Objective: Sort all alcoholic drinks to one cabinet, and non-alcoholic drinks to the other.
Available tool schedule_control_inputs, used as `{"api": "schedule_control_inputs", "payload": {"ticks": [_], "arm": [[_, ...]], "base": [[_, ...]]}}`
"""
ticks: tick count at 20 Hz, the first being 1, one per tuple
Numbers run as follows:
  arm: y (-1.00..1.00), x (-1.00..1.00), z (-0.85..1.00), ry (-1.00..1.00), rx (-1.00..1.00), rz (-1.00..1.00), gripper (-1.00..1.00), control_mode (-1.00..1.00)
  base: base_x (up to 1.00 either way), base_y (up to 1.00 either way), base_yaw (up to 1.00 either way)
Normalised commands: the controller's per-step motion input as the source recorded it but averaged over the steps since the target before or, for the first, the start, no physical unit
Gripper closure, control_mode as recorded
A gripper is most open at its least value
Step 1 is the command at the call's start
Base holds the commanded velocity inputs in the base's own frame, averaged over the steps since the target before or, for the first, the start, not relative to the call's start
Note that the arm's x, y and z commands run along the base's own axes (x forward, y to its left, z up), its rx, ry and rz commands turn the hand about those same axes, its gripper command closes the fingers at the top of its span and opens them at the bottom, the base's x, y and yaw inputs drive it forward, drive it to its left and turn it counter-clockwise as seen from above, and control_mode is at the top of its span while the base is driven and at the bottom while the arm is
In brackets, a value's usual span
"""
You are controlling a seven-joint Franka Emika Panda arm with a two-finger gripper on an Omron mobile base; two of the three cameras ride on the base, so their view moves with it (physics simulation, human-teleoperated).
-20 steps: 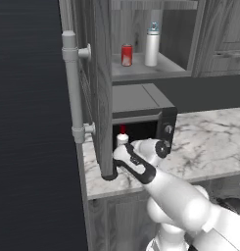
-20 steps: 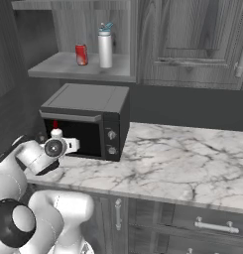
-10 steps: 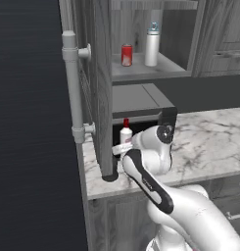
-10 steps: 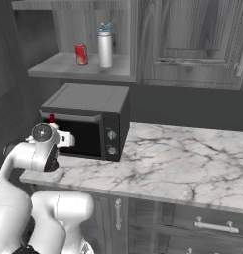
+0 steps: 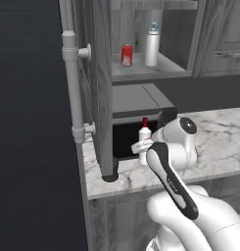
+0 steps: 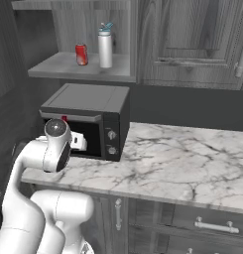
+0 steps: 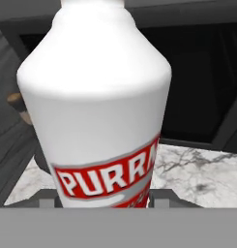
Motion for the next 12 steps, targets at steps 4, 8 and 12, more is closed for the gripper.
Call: {"api": "schedule_control_inputs", "payload": {"ticks": [4, 8, 12], "arm": [[-0.33, -0.37, 0.29, 0.02, 0.0, -0.02, 1.0, -1.0], [-0.2, -0.35, 0.39, 0.0, 0.0, -0.01, 1.0, -1.0], [-0.21, -0.4, 0.44, 0.0, -0.01, -0.02, 1.0, -1.0]], "base": [[0.0, 0.0, 0.0], [0.0, 0.0, 0.0], [0.0, 0.0, 0.0]]}}
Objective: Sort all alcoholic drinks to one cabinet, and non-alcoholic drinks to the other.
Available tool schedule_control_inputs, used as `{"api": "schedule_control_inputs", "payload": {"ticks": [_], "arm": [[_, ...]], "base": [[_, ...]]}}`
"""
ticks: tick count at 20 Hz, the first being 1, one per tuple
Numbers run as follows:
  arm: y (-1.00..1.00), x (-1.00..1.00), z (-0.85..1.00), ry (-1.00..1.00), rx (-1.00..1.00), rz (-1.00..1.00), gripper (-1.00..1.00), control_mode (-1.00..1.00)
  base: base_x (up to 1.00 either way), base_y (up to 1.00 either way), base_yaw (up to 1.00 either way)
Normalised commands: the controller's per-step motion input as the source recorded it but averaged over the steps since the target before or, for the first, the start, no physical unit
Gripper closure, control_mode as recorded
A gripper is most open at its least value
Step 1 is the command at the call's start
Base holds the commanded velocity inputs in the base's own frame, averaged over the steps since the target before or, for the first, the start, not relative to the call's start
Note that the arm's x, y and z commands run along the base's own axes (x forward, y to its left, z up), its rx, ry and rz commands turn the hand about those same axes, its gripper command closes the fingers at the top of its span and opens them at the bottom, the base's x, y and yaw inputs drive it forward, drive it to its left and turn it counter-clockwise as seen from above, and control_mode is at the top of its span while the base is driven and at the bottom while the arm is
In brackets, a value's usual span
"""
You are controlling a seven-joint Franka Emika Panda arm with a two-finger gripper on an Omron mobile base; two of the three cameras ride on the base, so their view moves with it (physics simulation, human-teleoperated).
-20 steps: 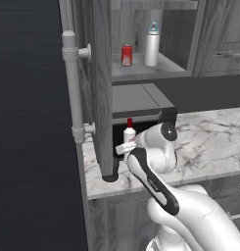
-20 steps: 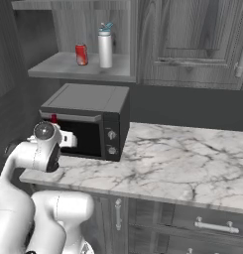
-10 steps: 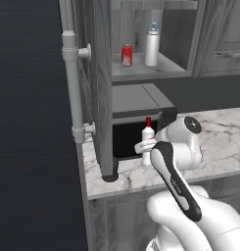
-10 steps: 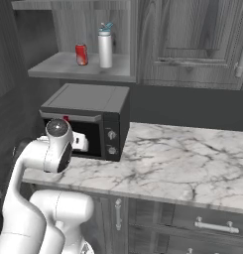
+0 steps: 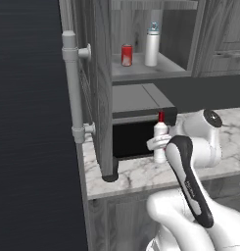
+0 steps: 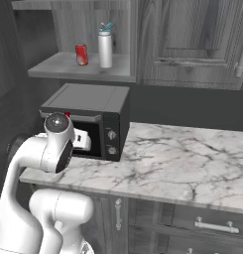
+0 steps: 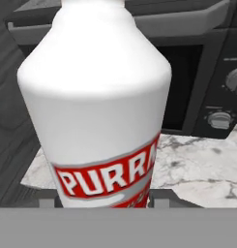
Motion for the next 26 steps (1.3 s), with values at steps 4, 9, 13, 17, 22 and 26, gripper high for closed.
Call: {"api": "schedule_control_inputs", "payload": {"ticks": [4, 9, 13, 17, 22, 26], "arm": [[-0.22, -0.4, 0.45, 0.02, -0.02, -0.03, 1.0, -1.0], [-0.24, -0.35, 0.41, 0.02, -0.03, -0.03, 1.0, -1.0], [-0.23, -0.35, 0.38, -0.01, -0.05, -0.02, 1.0, -1.0], [-0.17, -0.34, 0.39, -0.05, -0.06, -0.02, 1.0, -1.0], [-0.13, -0.34, 0.37, -0.09, -0.06, -0.02, 1.0, -1.0], [-0.13, -0.37, 0.36, -0.13, -0.05, -0.03, 1.0, -1.0]], "base": [[0.0, 0.0, 0.0], [0.0, 0.0, 0.0], [0.0, 0.0, 0.0], [0.0, 0.0, 0.0], [0.0, 0.0, 0.0], [0.0, 0.0, 0.0]]}}
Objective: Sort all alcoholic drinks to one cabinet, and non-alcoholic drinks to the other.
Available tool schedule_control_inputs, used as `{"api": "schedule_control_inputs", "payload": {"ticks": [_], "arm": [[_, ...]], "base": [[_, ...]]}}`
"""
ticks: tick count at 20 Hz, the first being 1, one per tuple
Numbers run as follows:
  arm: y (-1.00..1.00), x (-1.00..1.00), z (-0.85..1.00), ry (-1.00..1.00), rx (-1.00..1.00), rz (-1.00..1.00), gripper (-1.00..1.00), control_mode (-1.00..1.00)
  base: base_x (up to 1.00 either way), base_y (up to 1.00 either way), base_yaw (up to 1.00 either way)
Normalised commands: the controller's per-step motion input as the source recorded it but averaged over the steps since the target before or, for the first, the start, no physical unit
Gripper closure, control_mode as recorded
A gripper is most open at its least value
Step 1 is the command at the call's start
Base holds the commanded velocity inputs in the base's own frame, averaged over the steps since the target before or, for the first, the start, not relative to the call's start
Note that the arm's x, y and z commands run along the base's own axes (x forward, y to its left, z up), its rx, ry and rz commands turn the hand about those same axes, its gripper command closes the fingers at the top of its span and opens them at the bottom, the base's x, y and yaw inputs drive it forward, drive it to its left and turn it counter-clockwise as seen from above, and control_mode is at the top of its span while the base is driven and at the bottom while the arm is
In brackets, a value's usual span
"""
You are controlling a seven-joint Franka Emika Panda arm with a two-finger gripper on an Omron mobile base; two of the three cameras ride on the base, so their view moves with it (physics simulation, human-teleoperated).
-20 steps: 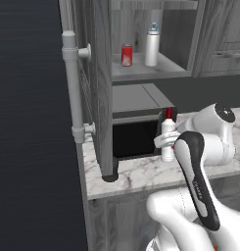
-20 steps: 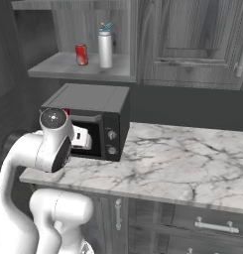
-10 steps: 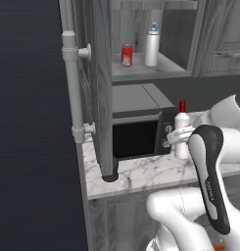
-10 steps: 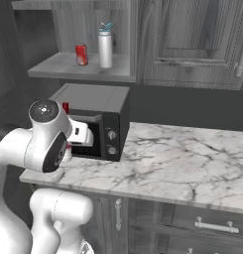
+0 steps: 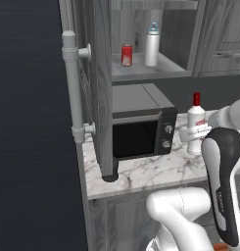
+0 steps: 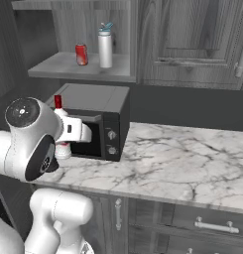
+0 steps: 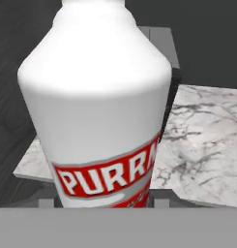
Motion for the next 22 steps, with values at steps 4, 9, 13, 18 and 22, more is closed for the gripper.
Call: {"api": "schedule_control_inputs", "payload": {"ticks": [4, 9, 13, 18, 22], "arm": [[-0.08, -0.33, 0.42, -0.1, -0.02, -0.06, 1.0, -1.0], [-0.04, -0.24, 0.47, -0.05, 0.0, -0.07, 1.0, -1.0], [0.0, -0.11, 0.41, -0.04, 0.0, -0.08, 1.0, -1.0], [0.0, -0.06, 0.22, -0.05, -0.02, -0.07, 1.0, -1.0], [0.0, -0.02, 0.05, -0.13, -0.05, -0.05, 1.0, -1.0]], "base": [[0.0, 0.0, 0.0], [0.0, 0.0, 0.0], [0.0, 0.0, 0.0], [0.0, 0.0, 0.0], [0.0, 0.0, 0.0]]}}
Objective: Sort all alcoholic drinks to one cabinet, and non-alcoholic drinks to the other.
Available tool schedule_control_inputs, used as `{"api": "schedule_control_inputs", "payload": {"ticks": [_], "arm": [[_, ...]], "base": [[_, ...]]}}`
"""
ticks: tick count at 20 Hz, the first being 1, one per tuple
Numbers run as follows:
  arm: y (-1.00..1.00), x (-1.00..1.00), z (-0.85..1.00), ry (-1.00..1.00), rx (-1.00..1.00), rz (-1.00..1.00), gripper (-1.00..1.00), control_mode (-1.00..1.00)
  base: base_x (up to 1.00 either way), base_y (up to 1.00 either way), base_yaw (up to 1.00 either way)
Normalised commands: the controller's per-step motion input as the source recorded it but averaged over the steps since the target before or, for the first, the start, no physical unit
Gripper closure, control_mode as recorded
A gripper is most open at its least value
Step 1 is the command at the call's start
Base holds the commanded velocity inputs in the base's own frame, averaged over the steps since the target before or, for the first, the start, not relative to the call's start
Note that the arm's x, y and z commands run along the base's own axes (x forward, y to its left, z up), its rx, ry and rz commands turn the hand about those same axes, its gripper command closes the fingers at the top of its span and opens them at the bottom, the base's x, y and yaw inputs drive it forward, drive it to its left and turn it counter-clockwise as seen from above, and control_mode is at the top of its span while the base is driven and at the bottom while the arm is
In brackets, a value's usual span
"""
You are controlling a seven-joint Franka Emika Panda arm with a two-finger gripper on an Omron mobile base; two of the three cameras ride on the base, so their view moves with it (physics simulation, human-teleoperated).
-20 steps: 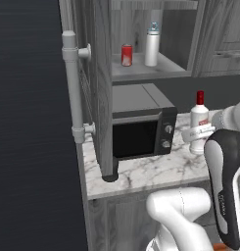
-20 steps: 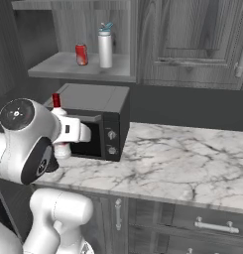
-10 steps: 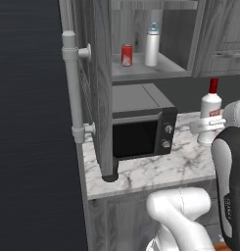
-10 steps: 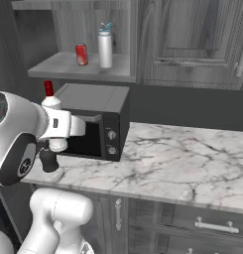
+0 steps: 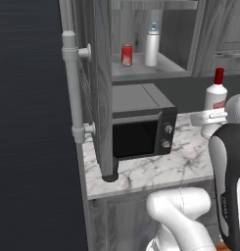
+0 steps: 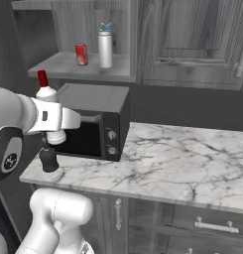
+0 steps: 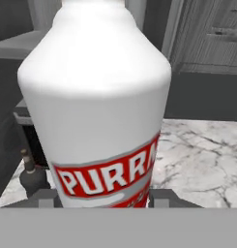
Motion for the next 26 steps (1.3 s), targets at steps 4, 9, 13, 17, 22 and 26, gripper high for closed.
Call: {"api": "schedule_control_inputs", "payload": {"ticks": [4, 9, 13, 17, 22, 26], "arm": [[0.0, -0.01, 0.0, -0.16, -0.05, -0.04, 1.0, -1.0], [0.0, 0.0, 0.0, -0.15, -0.03, -0.02, 1.0, -1.0], [0.0, 0.0, 0.08, -0.12, -0.01, -0.03, 1.0, -1.0], [0.0, -0.05, 0.18, -0.11, 0.0, -0.03, 1.0, -1.0], [0.0, -0.06, 0.1, -0.06, 0.0, -0.02, 1.0, -1.0], [0.0, 0.0, 0.0, 0.02, 0.0, 0.0, 1.0, -1.0]], "base": [[0.0, 0.0, 0.0], [0.0, 0.0, 0.0], [0.0, 0.0, 0.0], [0.0, 0.0, 0.0], [0.0, 0.0, 0.0], [0.0, 0.0, 0.0]]}}
